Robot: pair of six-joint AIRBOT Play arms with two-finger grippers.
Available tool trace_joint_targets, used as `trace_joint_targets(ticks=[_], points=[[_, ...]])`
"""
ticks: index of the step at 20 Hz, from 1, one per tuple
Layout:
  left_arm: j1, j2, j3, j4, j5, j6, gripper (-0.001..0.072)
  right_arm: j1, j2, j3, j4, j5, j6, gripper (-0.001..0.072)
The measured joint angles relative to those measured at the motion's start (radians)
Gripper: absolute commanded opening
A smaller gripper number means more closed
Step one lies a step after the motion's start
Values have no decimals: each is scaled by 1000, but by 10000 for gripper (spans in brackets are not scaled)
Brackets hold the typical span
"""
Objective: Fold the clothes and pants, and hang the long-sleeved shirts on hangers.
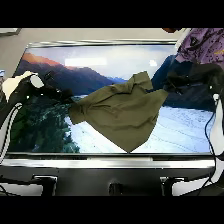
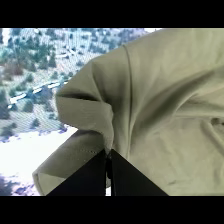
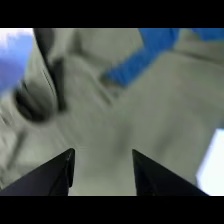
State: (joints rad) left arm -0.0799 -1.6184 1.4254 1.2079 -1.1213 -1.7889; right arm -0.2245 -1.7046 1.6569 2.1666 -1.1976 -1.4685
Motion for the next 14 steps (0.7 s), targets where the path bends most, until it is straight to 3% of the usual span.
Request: trace_joint_targets(ticks=[5,6,8,11,14], points=[[3,-3,0,1,-4,-7,15,-105,124,-185,16,-193,-137,432],[4,-3,0,1,-6,-9,15,-107,167,-271,26,-199,-151,474],[5,-3,0,1,-8,-10,15,-86,271,-477,37,-168,-171,541],[5,-3,0,1,-13,-10,15,20,432,-789,60,-89,-167,542],[5,-3,0,1,-16,-10,15,160,547,-1017,68,7,-100,532]])
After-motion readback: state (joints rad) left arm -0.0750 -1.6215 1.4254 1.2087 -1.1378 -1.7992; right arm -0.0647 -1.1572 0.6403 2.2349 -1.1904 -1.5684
